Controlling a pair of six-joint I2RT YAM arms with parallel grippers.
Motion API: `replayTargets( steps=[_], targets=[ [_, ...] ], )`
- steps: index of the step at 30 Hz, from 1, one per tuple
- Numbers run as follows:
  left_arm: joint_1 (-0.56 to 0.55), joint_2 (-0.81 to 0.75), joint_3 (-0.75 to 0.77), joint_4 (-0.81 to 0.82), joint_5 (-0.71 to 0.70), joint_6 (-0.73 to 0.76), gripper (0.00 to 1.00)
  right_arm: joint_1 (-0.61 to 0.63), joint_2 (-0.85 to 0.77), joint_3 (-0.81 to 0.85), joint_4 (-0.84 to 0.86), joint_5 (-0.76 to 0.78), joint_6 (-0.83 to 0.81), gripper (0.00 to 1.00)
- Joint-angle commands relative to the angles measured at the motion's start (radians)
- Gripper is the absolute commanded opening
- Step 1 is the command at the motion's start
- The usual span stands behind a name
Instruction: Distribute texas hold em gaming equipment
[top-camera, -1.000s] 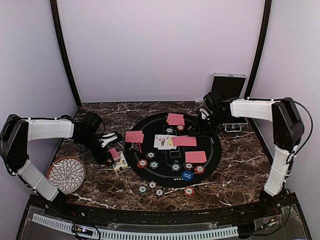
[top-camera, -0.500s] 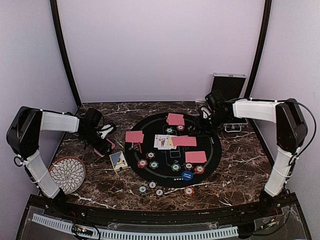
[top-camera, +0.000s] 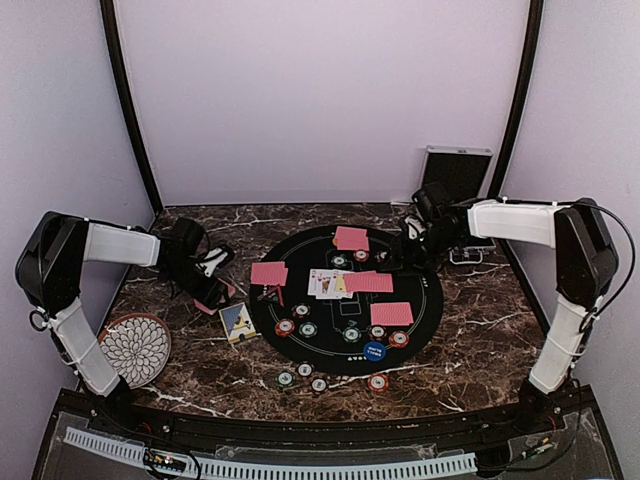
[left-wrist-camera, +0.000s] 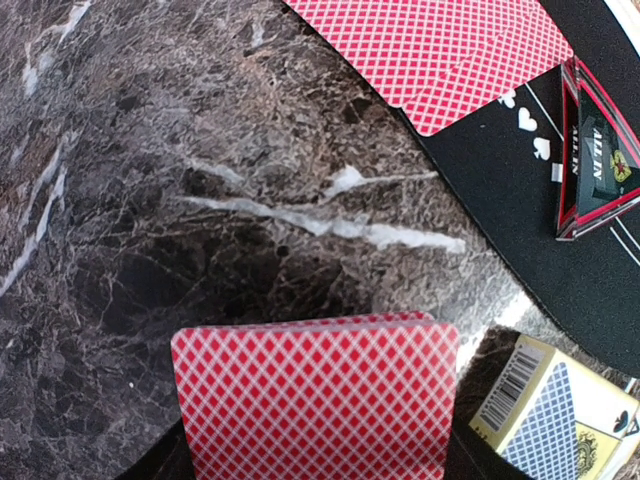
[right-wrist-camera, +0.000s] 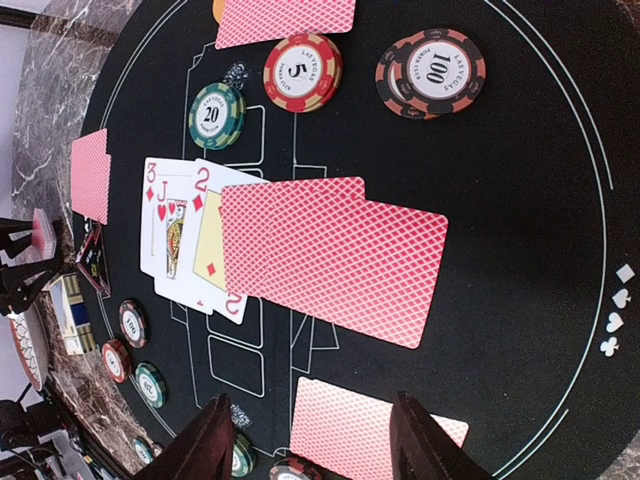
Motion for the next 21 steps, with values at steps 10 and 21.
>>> replayTargets(
  steps=[10,21],
  targets=[
    [-0.004,-0.022,-0.035,-0.025,0.146,-0.046,0.00,0.002,-0.055,-0.024,0.018,0.024,0.013,0.57],
    [-0.004,-0.010,-0.017,-0.017,0.060,-0.047,0.33,0.002,-0.074,-0.038,0.031,0.041,0.027,0.60]
  ],
)
